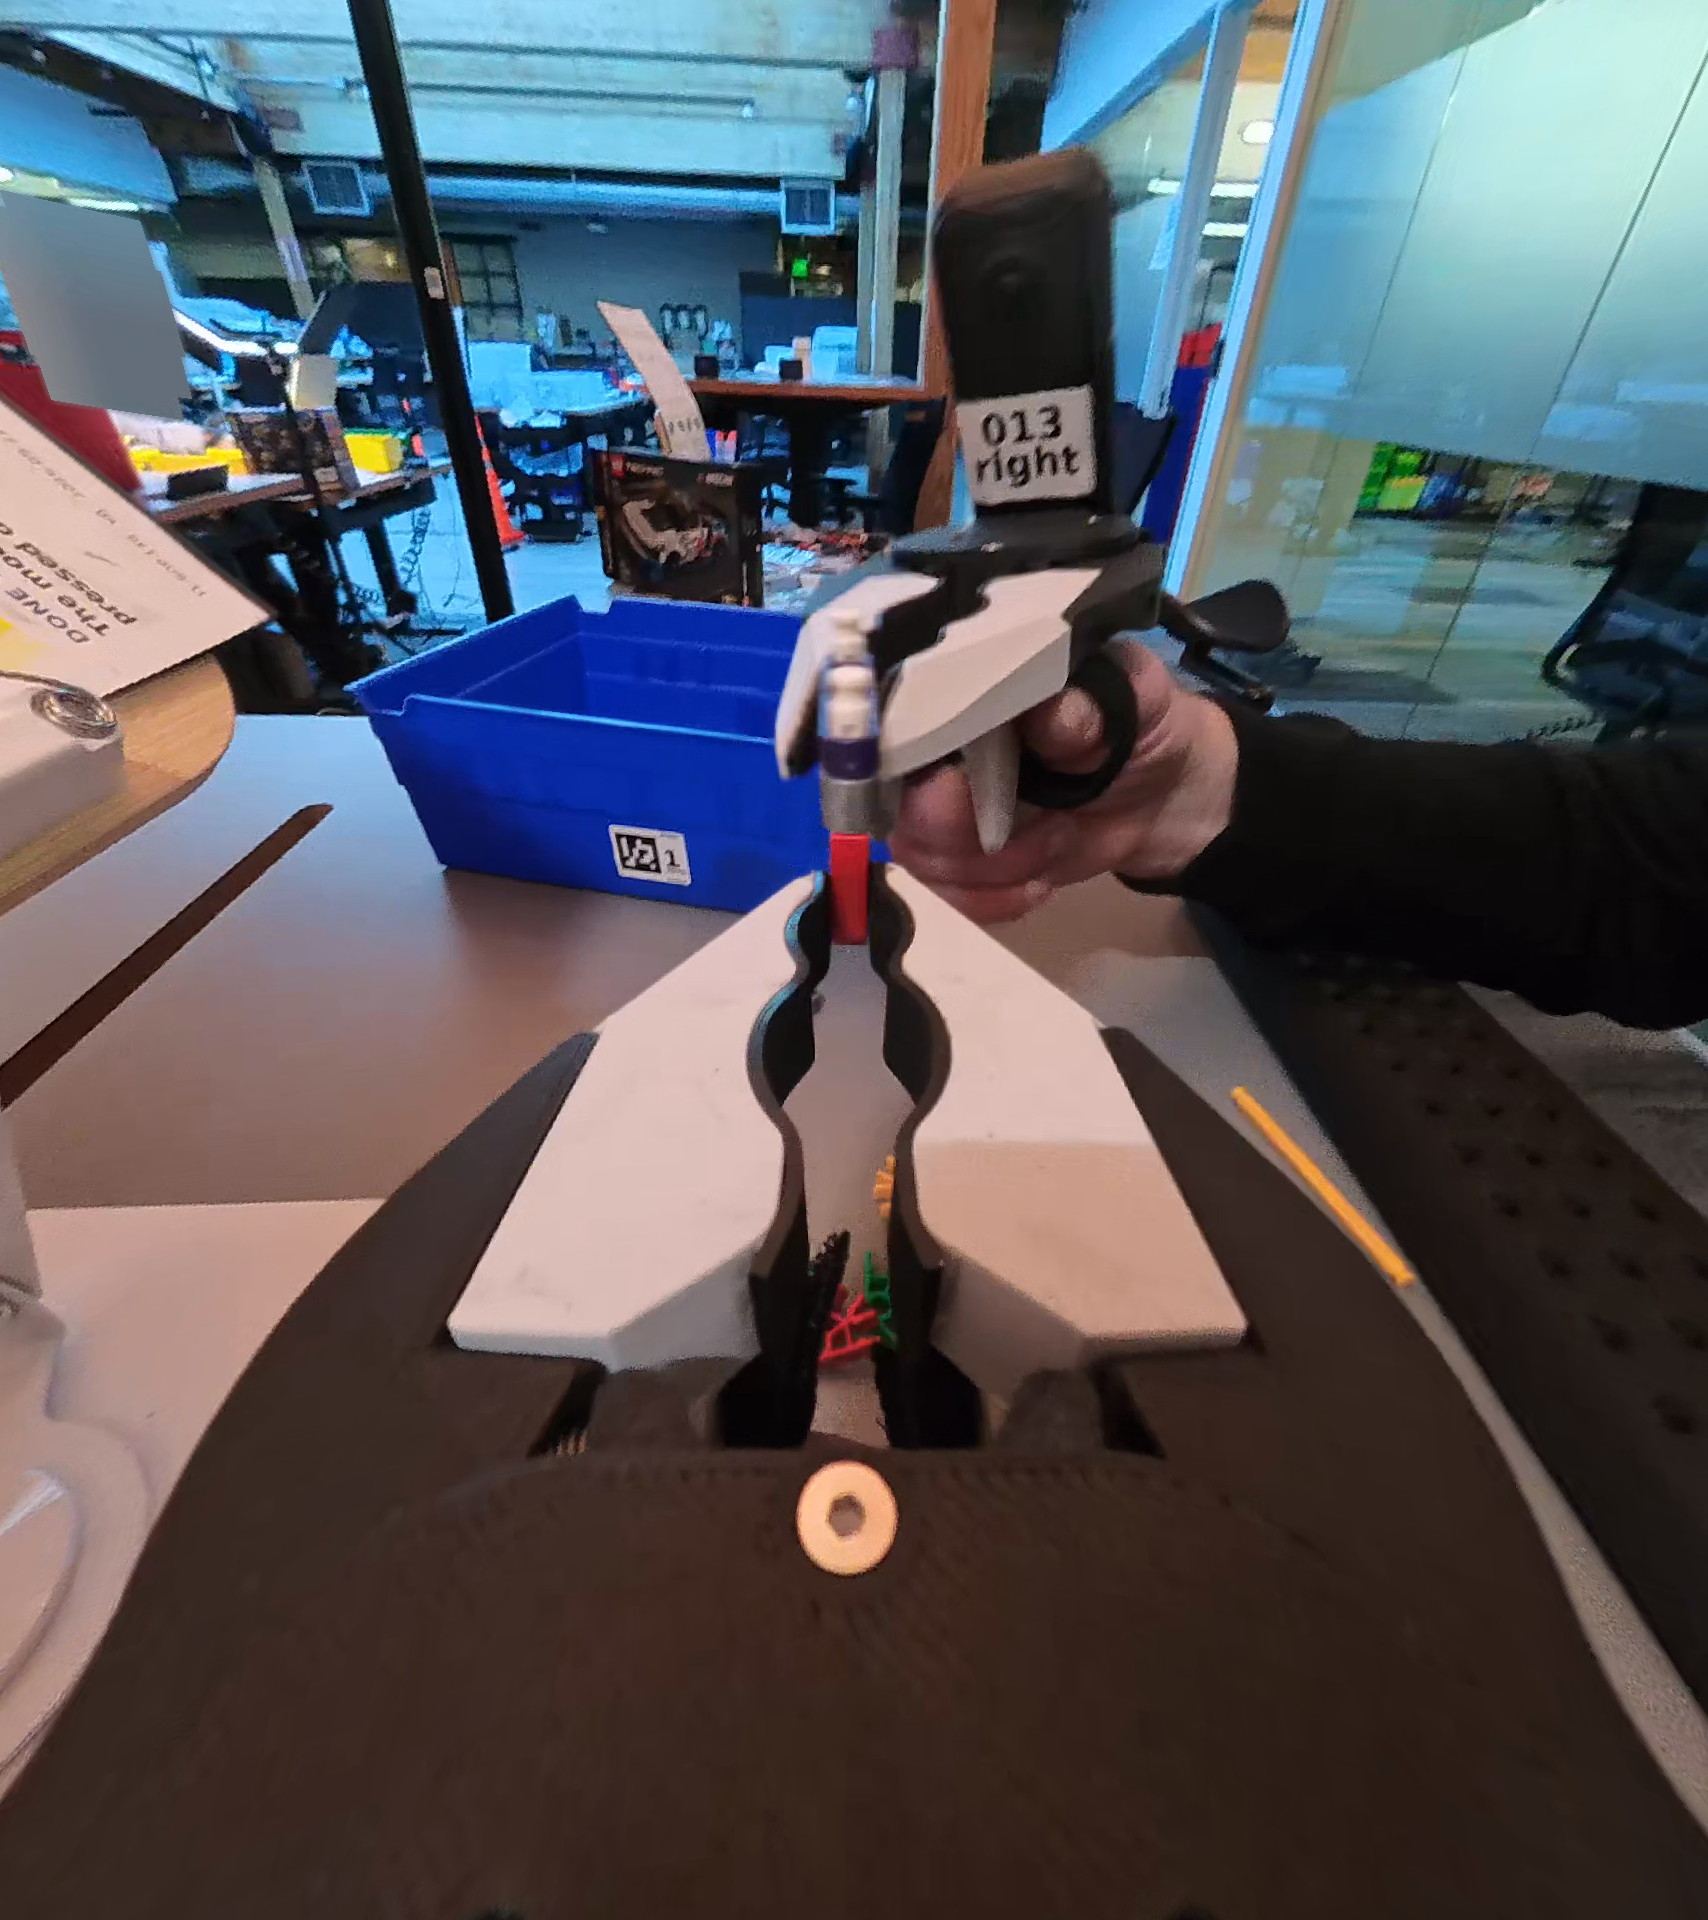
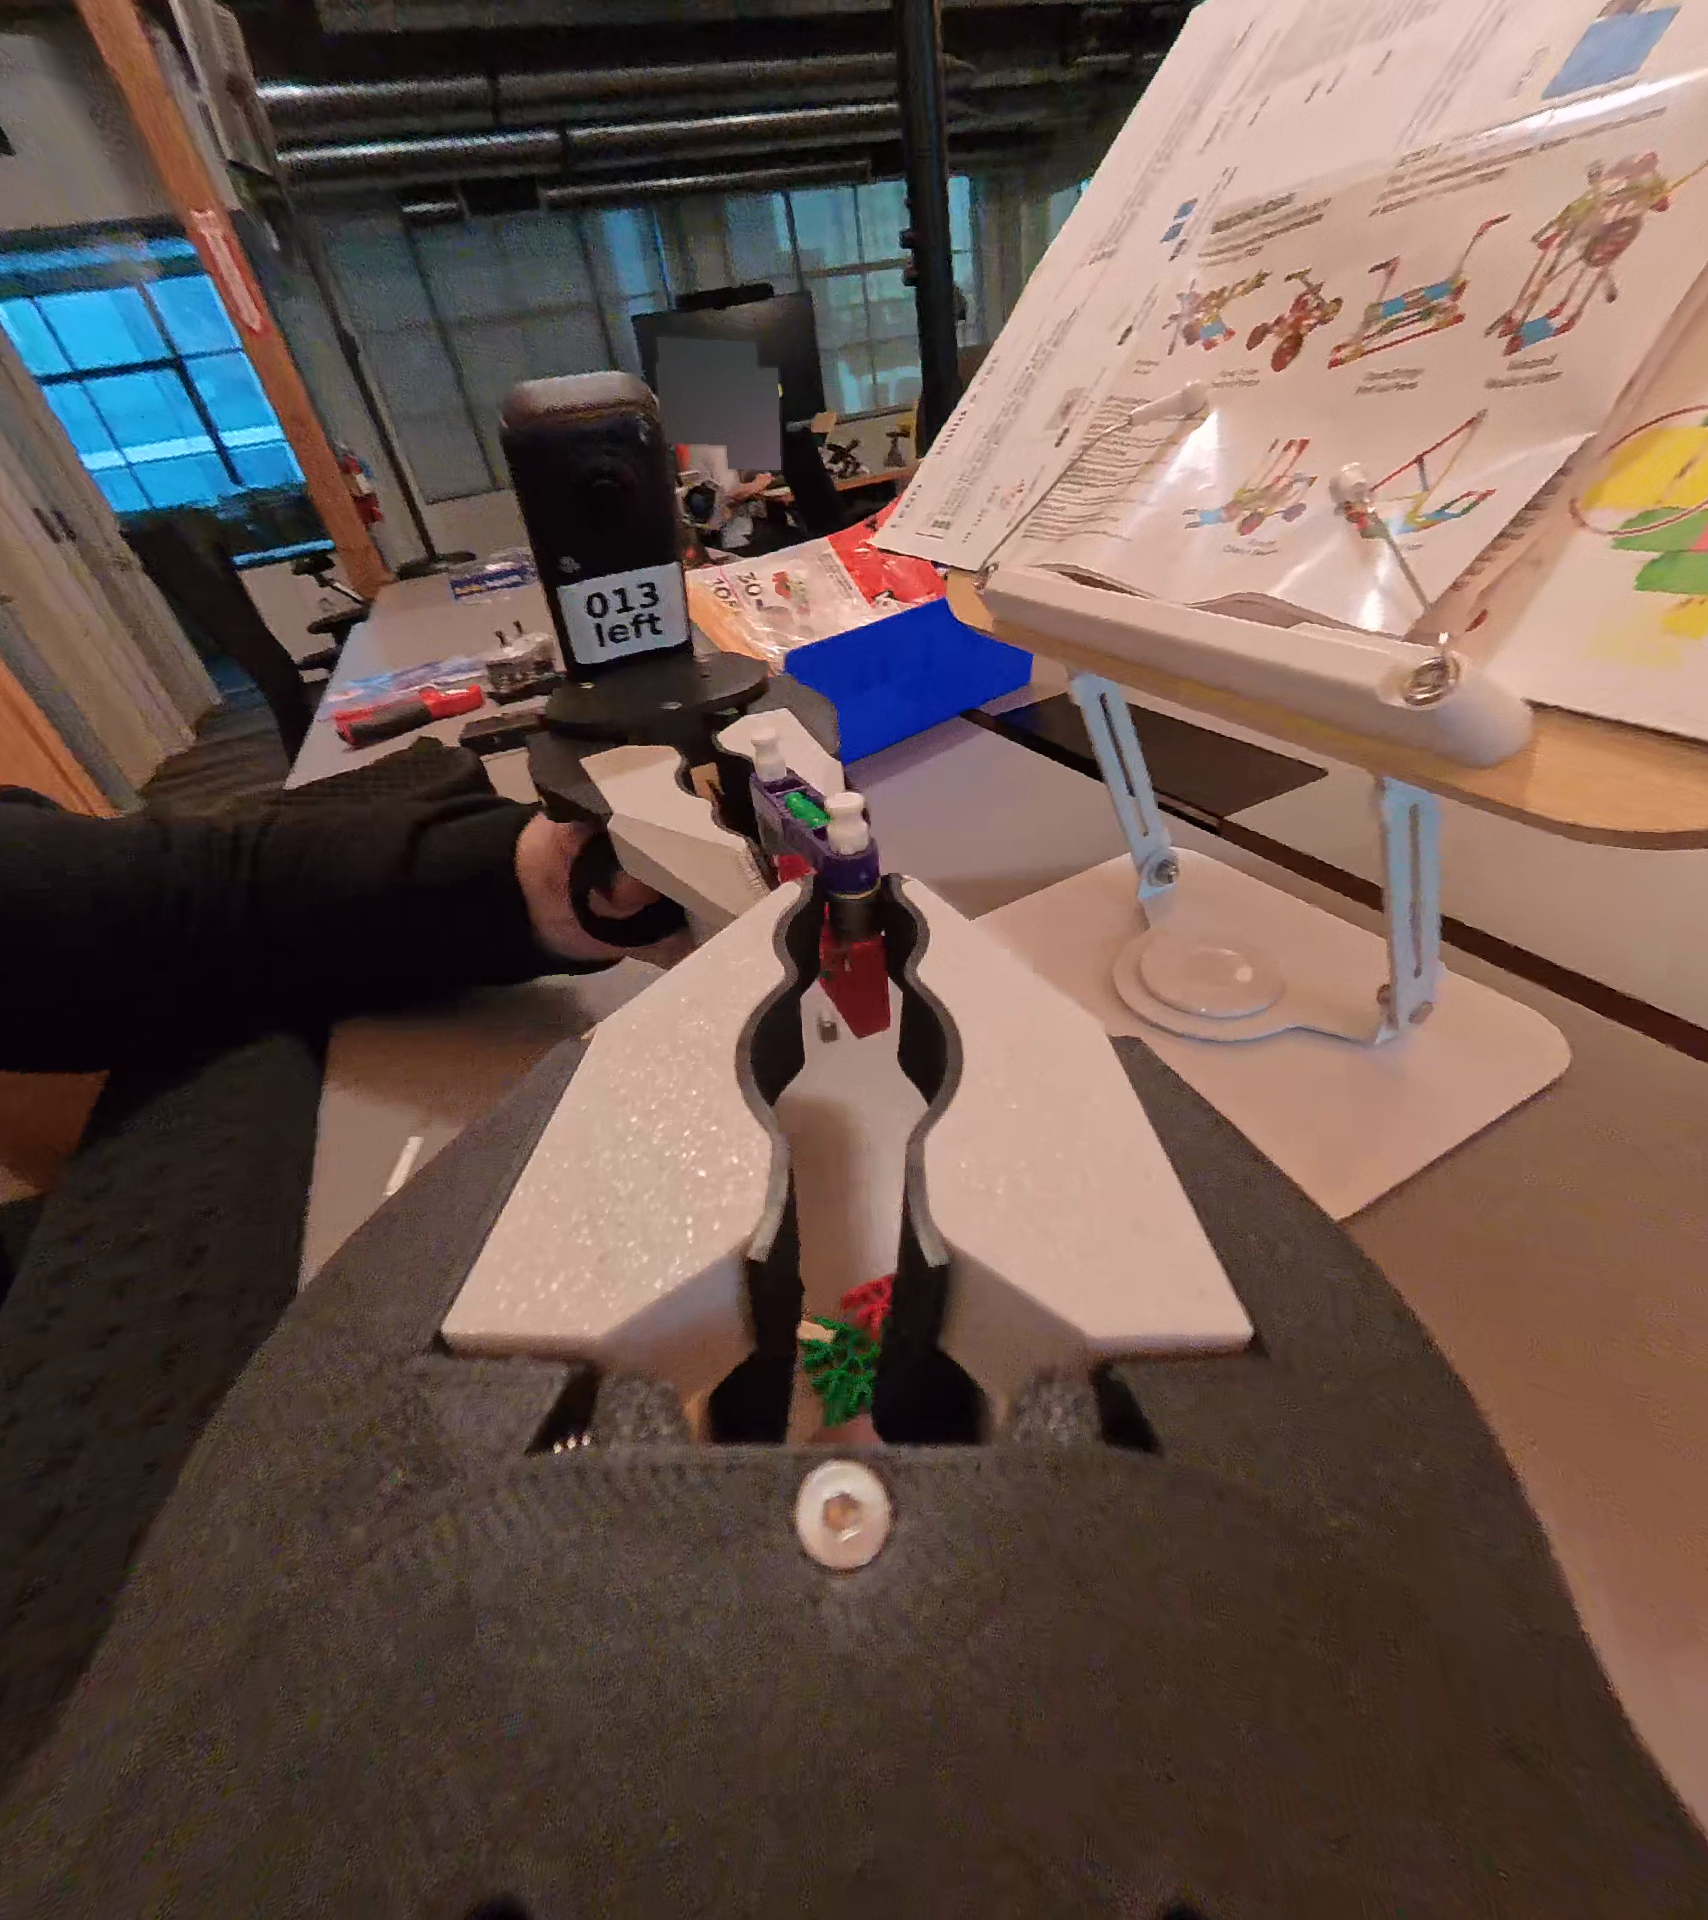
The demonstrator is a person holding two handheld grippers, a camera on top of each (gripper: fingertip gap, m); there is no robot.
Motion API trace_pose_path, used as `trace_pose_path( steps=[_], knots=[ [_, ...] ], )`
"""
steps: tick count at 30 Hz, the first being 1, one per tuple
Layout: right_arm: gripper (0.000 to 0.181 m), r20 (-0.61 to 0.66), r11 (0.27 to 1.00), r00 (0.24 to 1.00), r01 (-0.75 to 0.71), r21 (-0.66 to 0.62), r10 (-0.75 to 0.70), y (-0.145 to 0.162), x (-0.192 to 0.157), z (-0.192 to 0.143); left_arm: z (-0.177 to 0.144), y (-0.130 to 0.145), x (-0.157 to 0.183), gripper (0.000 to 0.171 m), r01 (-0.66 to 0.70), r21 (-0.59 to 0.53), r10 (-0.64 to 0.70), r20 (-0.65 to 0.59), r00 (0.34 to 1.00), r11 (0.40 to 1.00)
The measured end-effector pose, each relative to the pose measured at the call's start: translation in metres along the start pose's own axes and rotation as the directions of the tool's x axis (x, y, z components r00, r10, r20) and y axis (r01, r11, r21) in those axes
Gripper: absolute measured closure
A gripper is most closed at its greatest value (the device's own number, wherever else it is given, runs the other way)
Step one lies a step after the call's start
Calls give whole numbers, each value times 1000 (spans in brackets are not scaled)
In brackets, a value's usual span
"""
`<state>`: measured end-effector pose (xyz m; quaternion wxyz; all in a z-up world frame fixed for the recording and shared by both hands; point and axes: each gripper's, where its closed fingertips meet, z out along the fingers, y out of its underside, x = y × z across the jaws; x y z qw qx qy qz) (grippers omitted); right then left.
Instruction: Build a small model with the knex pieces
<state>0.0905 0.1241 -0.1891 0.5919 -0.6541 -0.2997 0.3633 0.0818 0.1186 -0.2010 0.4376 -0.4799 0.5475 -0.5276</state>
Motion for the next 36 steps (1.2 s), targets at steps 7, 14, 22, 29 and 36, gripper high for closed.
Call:
trace_pose_path(
  steps=[7,14,22,29,36],
  knots=[
    [156,-262,720,674,607,-338,-691,3,13,-7,1,19,-10,168,36,-149,-29,46,999,988],
    [177,-185,351,301,728,-589,-935,26,24,12,11,33,1,168,52,-246,-43,43,998,968],
    [179,-284,478,389,632,-610,-877,29,37,16,12,36,-7,167,19,-246,6,102,995,969],
    [179,-421,865,767,346,-364,-484,30,44,17,11,19,-14,156,-30,-132,52,161,986,991],
    [179,-424,918,825,263,-299,-374,31,45,21,21,28,-18,163,-45,-120,70,219,973,992]
  ],
)
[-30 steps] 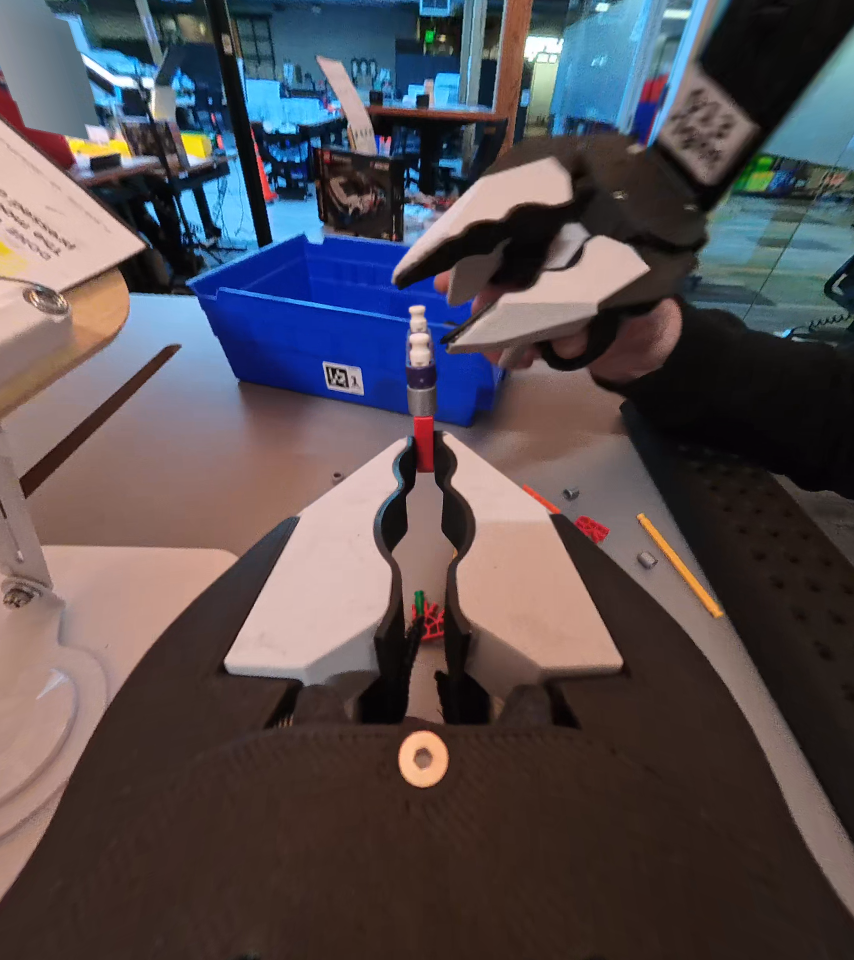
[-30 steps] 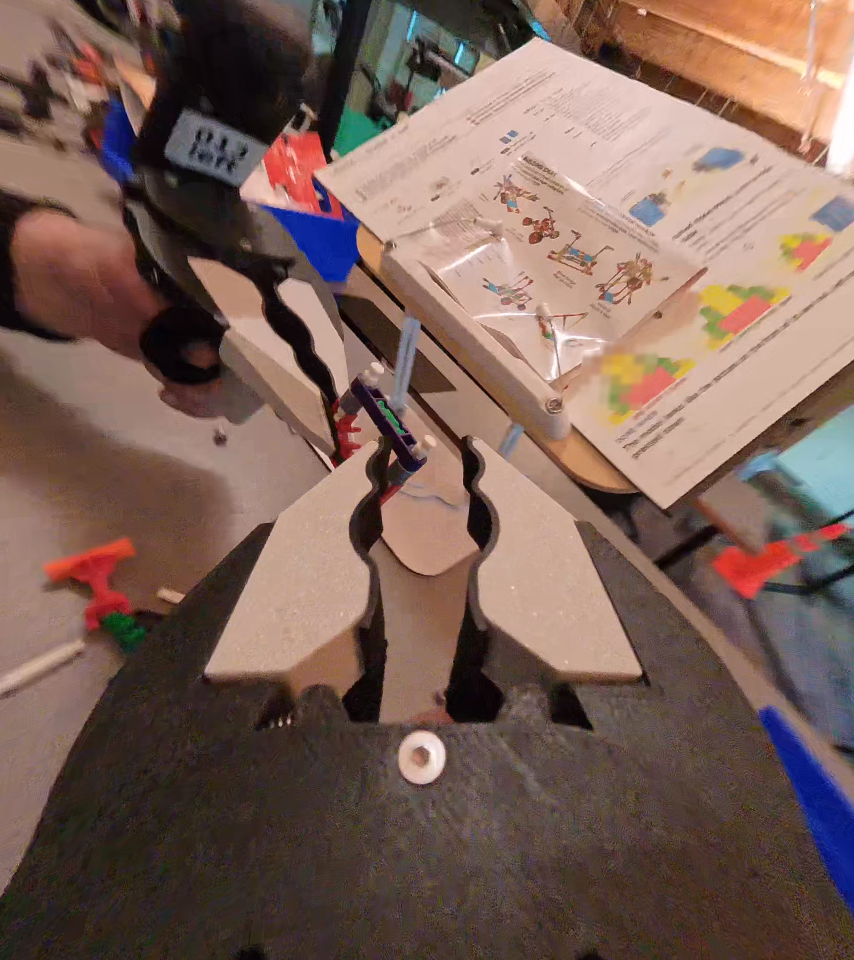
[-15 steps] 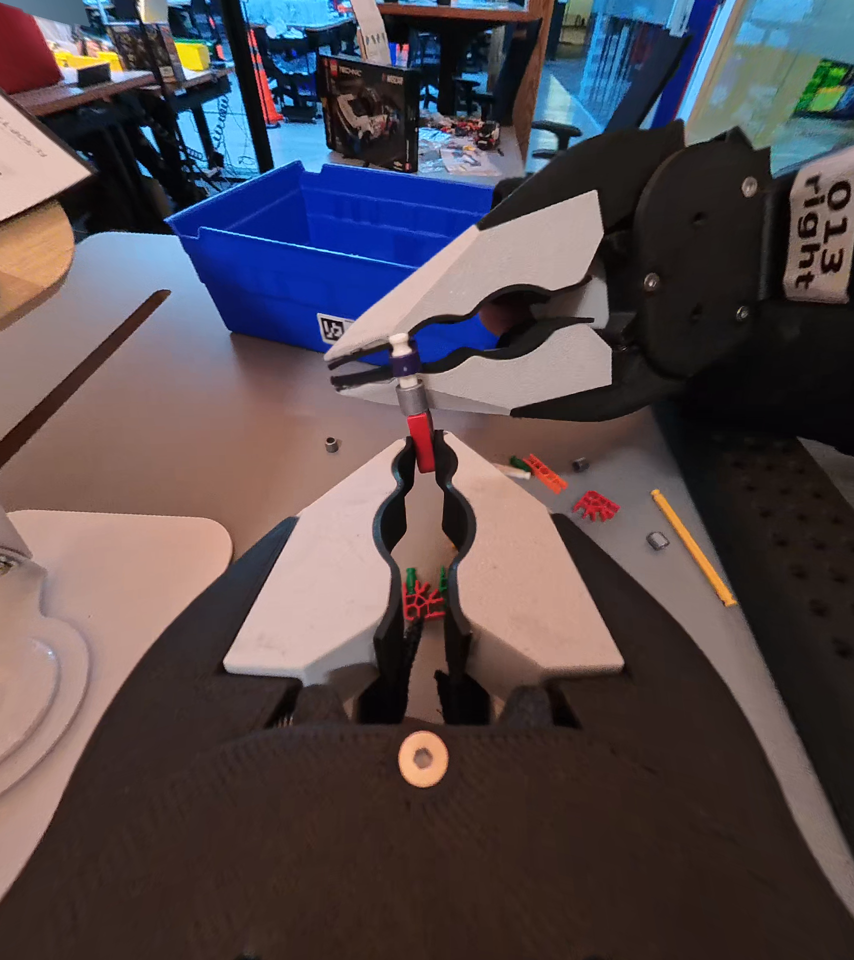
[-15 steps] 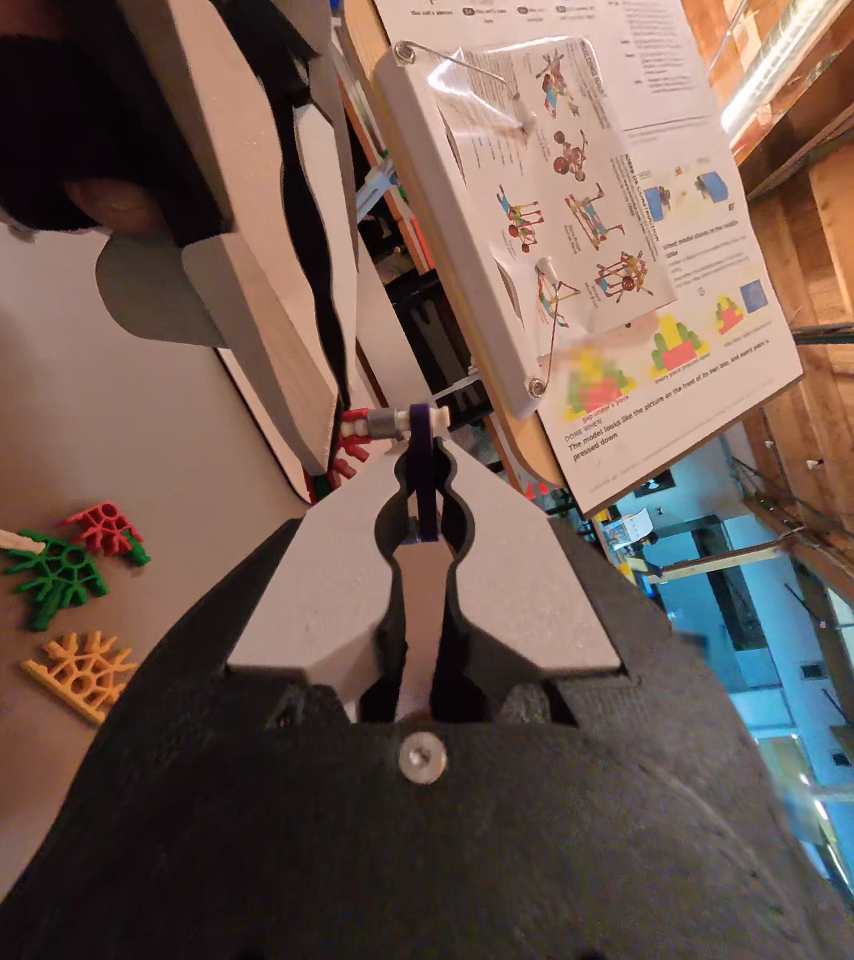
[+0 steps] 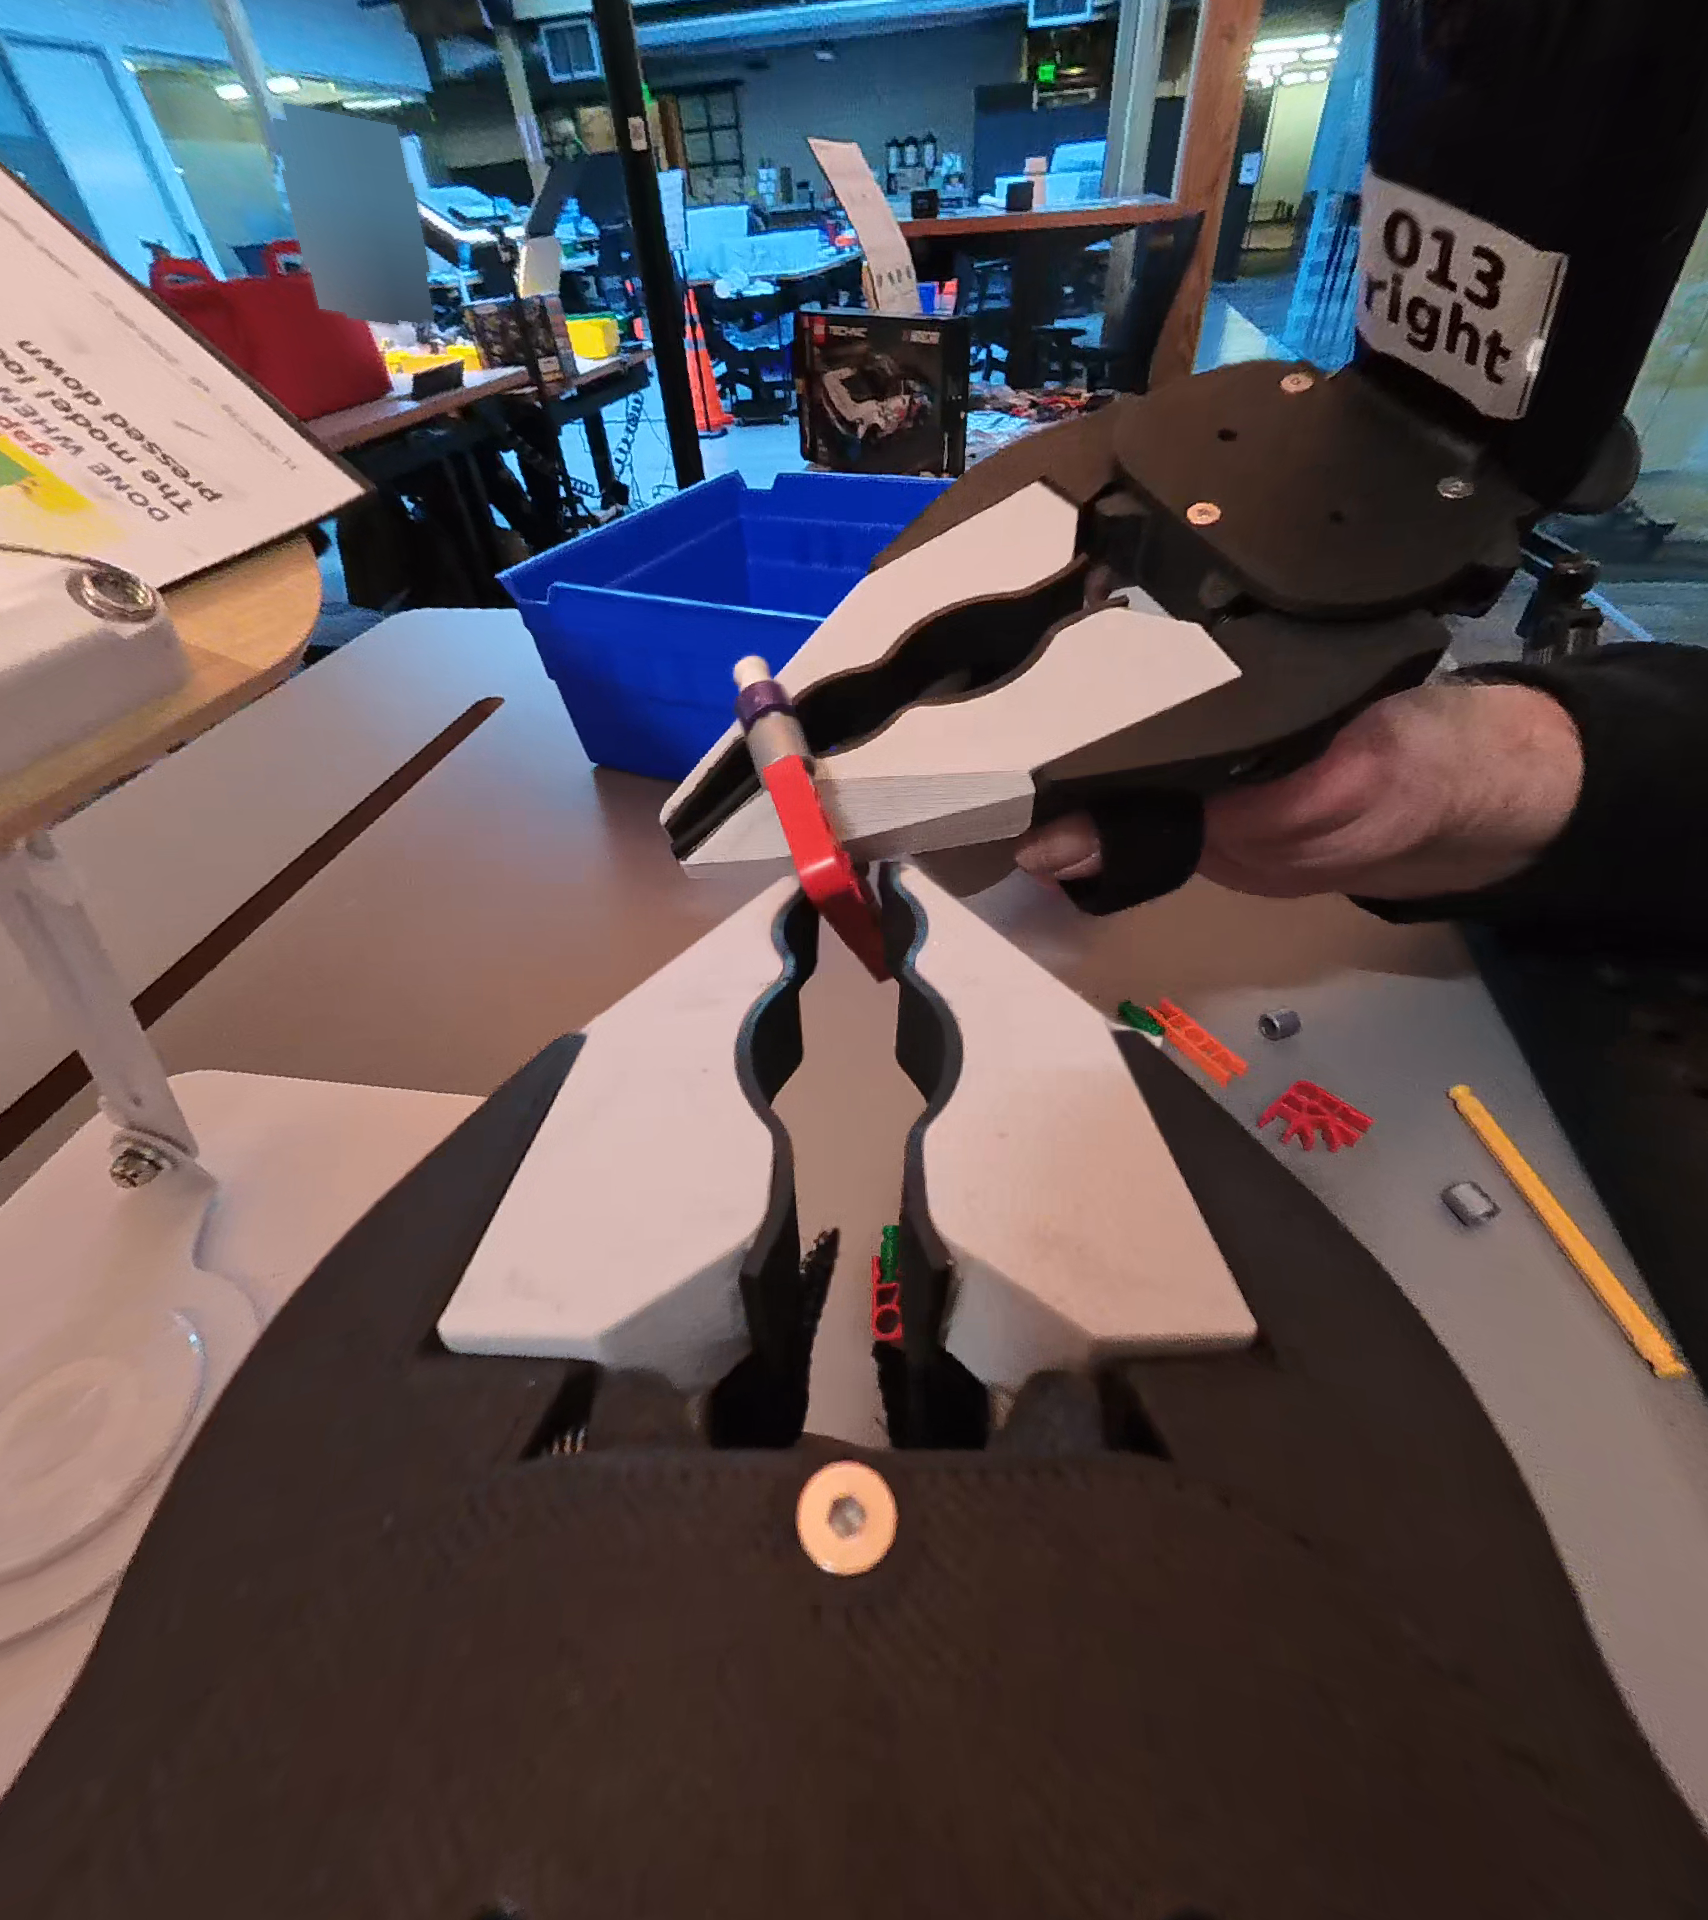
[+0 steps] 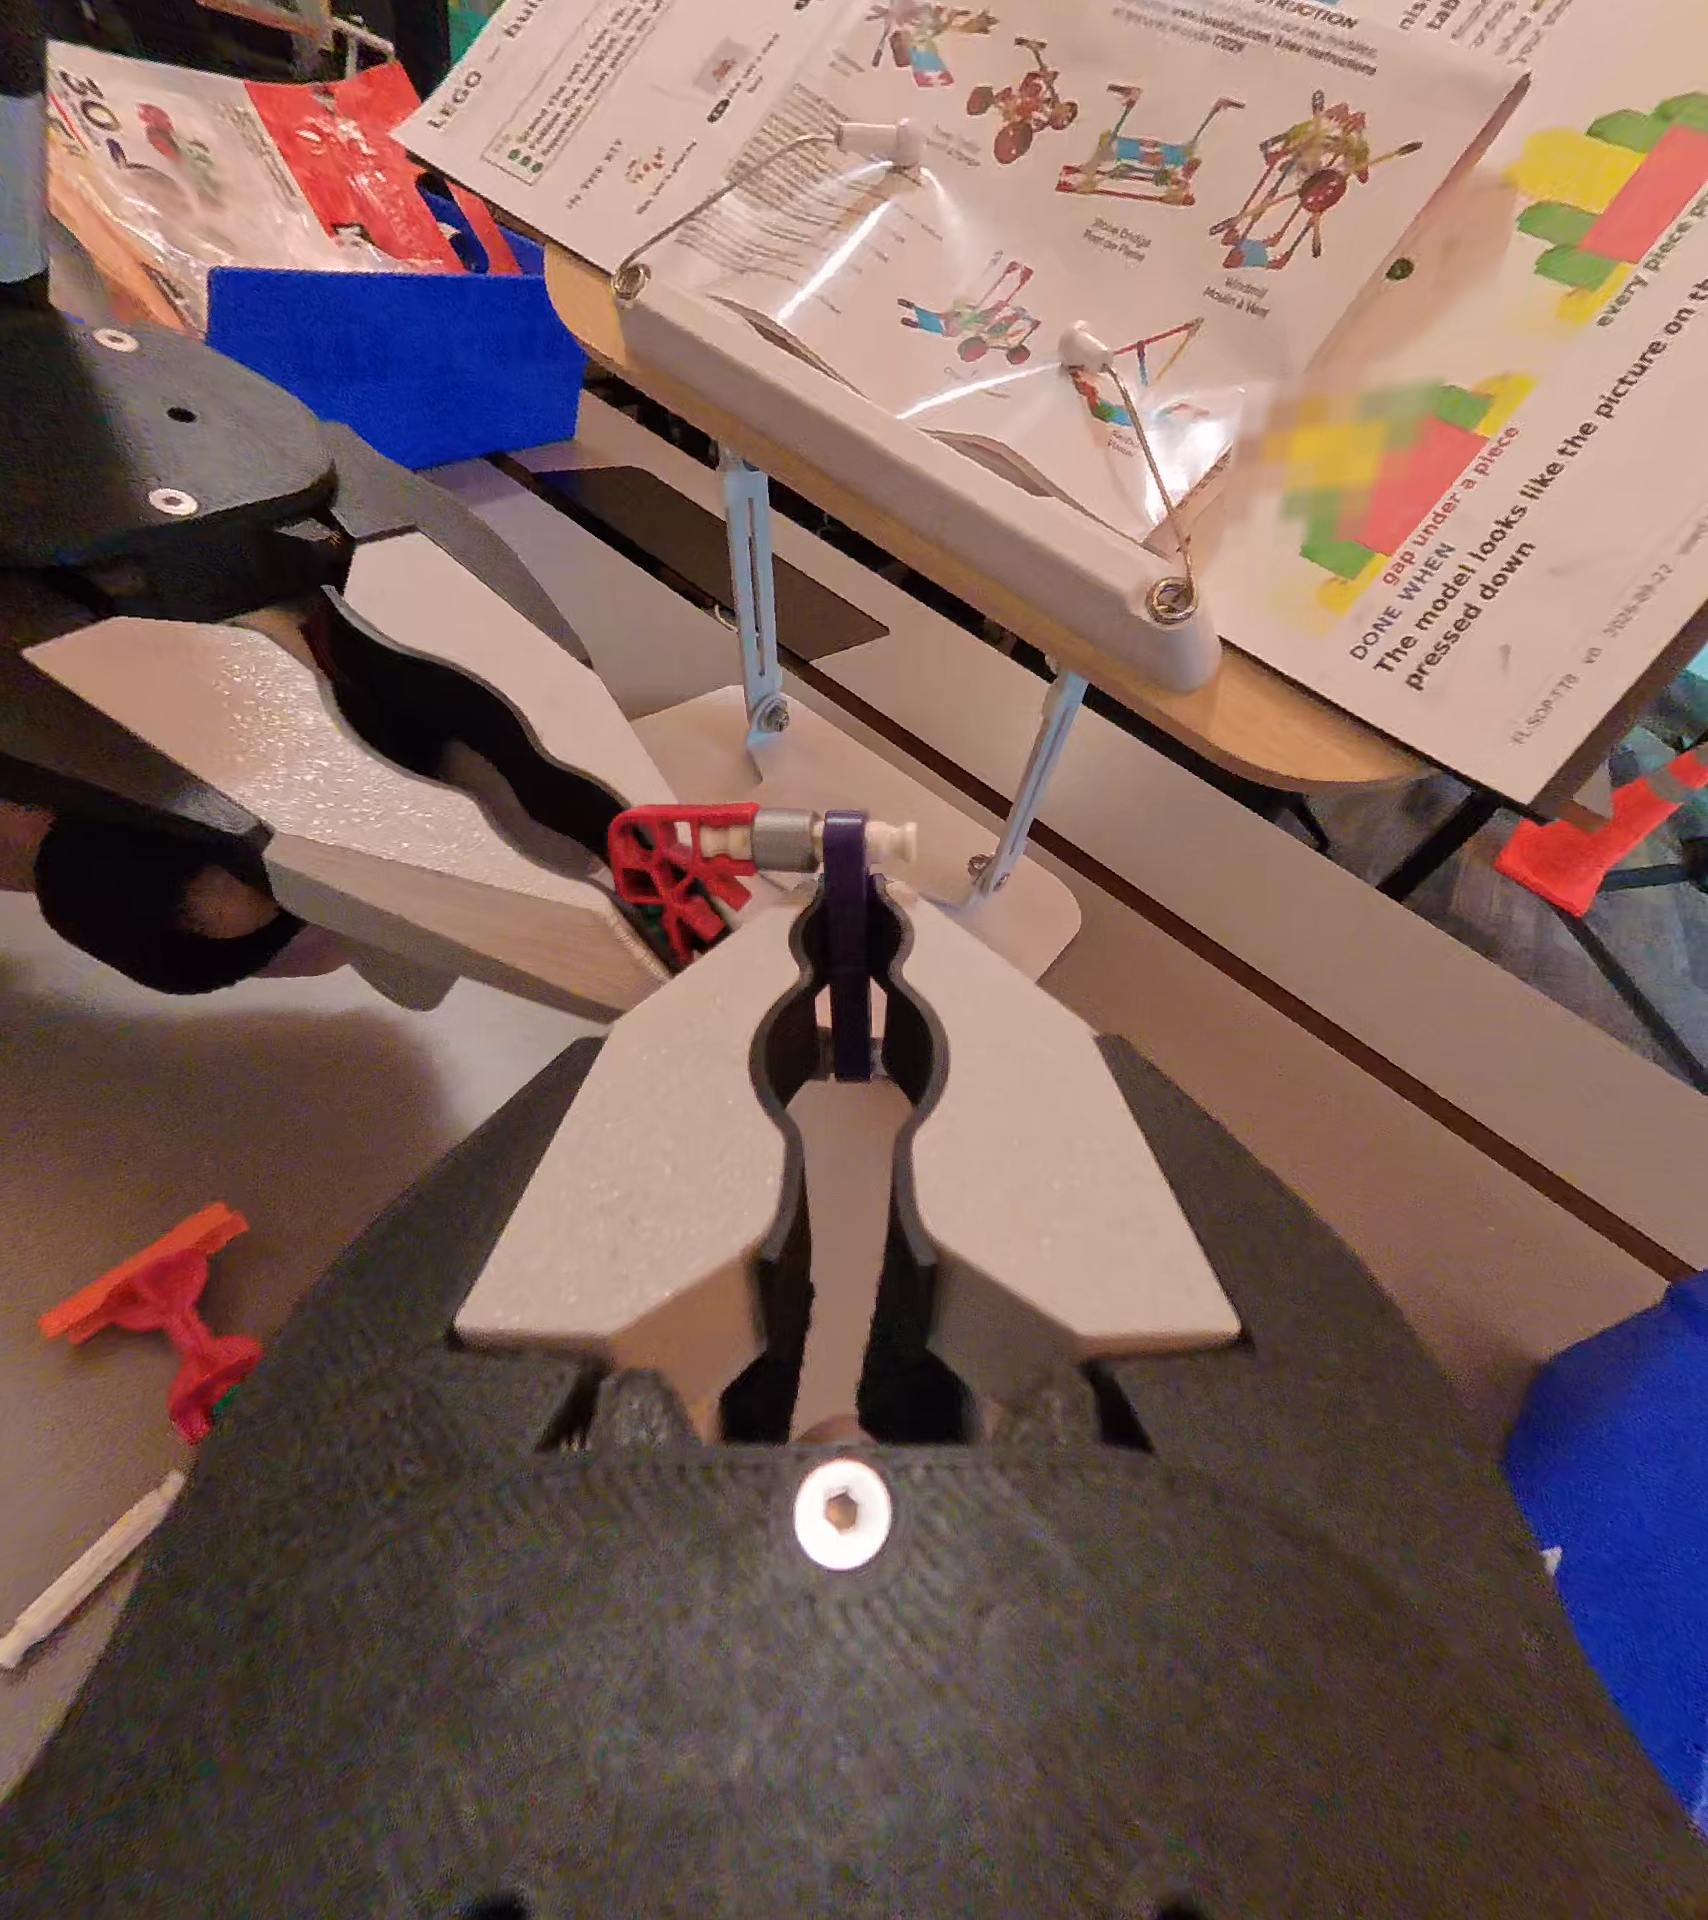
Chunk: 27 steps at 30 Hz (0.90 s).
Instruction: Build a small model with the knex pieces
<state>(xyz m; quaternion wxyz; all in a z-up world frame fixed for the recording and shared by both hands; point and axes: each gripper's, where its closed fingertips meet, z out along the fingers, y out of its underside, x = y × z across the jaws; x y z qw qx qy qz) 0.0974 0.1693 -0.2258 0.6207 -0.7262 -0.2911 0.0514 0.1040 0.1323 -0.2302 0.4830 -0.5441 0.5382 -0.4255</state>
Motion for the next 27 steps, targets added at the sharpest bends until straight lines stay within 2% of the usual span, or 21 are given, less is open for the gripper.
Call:
trace_pose_path(
  steps=[6,15,19,21,22,24,27],
  knots=[
    [179,-77,983,981,177,-56,-181,4,12,0,0,7,-5,167,12,-39,-11,20,1000,999],
    [179,23,999,1000,9,-37,-8,6,9,3,-2,6,-6,168,50,-54,-51,-12,999,997],
    [179,13,992,992,124,-2,-124,0,7,0,-5,6,-4,168,59,-59,-62,-39,997,996],
    [179,17,999,999,42,11,-42,-4,7,0,-5,2,-5,168,67,-30,-68,-30,997,997],
    [179,50,999,998,-50,20,49,-5,7,0,-5,0,-5,167,76,-14,-77,-30,997,997],
    [179,113,973,967,-231,24,227,-4,5,1,-6,-7,-5,167,86,38,-85,-30,996,996],
    [178,168,920,910,-390,33,379,-3,4,3,-3,-9,-5,167,58,69,-59,17,998,996]
  ],
)
